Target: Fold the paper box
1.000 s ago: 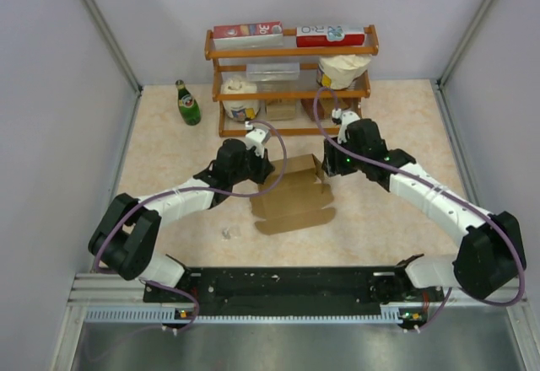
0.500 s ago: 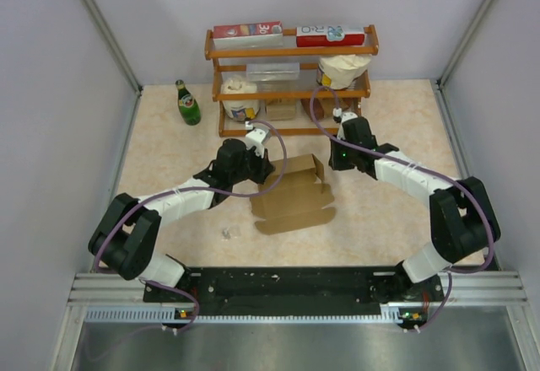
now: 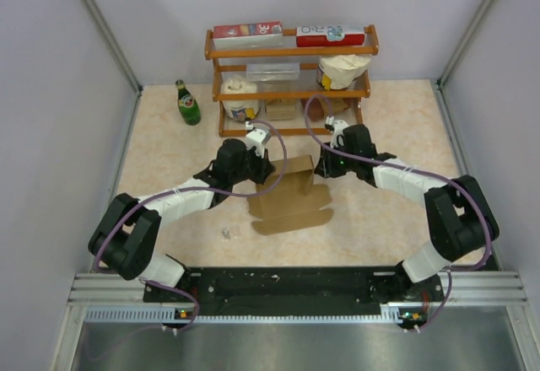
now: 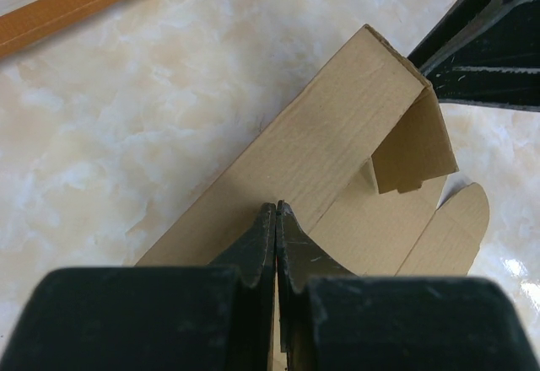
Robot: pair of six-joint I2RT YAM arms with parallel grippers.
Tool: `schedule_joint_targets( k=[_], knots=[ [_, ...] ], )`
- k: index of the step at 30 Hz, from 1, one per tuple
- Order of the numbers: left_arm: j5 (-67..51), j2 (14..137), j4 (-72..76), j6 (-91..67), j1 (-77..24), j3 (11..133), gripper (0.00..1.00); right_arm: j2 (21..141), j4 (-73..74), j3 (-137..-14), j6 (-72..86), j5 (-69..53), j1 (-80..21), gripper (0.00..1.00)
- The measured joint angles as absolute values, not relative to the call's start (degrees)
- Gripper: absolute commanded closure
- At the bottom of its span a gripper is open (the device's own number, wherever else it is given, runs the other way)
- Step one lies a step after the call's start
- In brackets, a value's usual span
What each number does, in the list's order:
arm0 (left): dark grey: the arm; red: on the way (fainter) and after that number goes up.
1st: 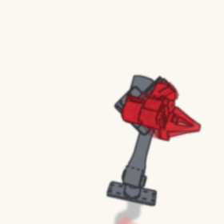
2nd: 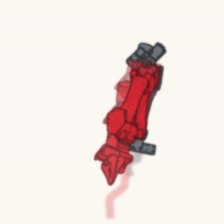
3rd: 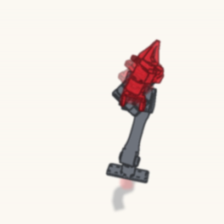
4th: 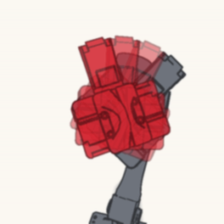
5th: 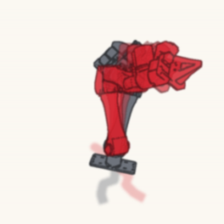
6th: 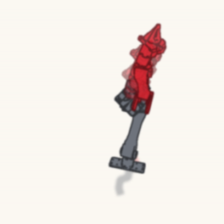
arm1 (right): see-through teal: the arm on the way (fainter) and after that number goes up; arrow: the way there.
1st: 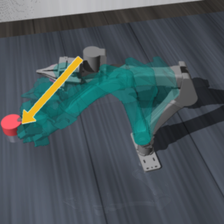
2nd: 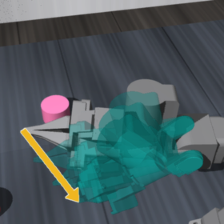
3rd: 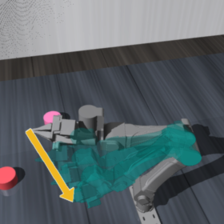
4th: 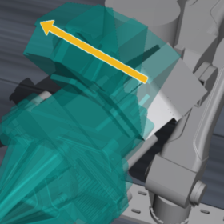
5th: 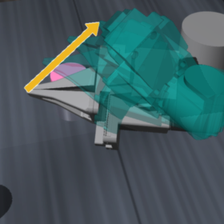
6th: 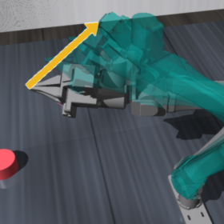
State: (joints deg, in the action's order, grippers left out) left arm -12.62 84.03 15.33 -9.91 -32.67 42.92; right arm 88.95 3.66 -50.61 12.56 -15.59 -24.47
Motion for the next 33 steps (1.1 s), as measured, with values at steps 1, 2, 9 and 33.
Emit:
schedule_joint_targets(
  k=[1, 2, 9, 33],
  knots=[
    [-12.6, 84.0, 15.3, -9.9, -32.7, 42.9, 1.0, 89.1, 2.8, -50.2, 12.1, -16.1, -24.5, 0.65],
    [-12.6, 84.1, 15.3, -9.9, -32.7, 42.9, 1.0, 89.4, 1.8, -49.8, 11.5, -16.6, -24.5, 0.63],
    [-12.6, 84.1, 15.3, -9.9, -32.7, 42.9, 1.0, 91.7, -3.9, -46.5, 8.2, -19.2, -24.5, 0.55],
    [-6.4, 78.7, 10.2, -9.3, -32.4, 46.2, 0.66, 89.6, -8.2, -43.5, 3.1, -24.3, -24.6, 0.5]
  ],
)
